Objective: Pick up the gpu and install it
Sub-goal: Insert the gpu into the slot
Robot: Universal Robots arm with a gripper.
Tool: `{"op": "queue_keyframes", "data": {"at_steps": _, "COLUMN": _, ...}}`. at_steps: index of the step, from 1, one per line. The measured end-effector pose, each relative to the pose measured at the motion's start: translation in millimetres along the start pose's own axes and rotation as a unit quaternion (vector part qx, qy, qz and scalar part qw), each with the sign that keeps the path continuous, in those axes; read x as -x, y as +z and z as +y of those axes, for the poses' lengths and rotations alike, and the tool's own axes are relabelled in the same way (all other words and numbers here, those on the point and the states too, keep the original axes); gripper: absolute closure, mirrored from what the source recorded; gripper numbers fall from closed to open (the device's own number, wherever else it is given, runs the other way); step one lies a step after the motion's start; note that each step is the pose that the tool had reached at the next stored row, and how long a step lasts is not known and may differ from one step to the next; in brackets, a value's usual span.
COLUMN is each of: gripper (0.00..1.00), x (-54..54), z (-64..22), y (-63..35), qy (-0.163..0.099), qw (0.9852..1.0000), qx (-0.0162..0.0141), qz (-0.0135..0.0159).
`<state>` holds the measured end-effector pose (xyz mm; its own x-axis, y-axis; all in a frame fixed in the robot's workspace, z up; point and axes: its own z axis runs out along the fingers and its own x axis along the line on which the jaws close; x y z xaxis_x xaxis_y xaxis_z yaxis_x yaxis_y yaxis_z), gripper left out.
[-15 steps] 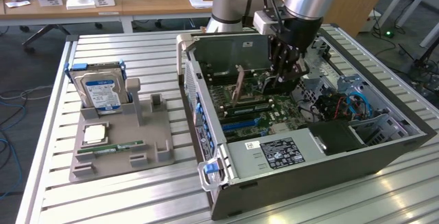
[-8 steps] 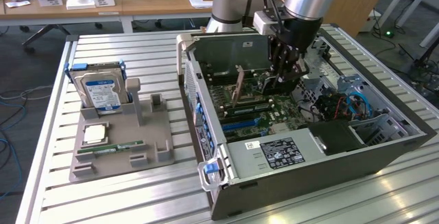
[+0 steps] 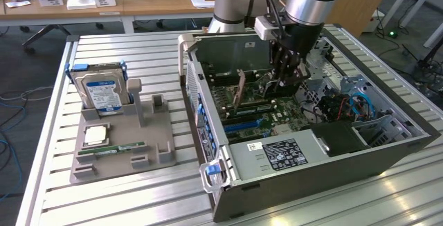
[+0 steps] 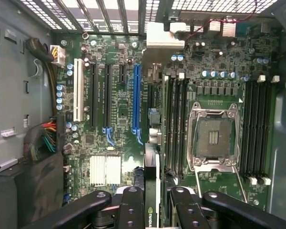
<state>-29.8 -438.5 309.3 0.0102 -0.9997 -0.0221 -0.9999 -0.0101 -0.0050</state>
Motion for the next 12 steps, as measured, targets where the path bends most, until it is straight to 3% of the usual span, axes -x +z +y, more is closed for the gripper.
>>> {"op": "queue_keyframes", "data": {"at_steps": 12, "gripper": 0.74, "x": -4.2, "z": 2.7, "y": 14.0, "qy": 0.000, "qw": 1.0000, "qx": 0.0000, "qz": 0.0000}}
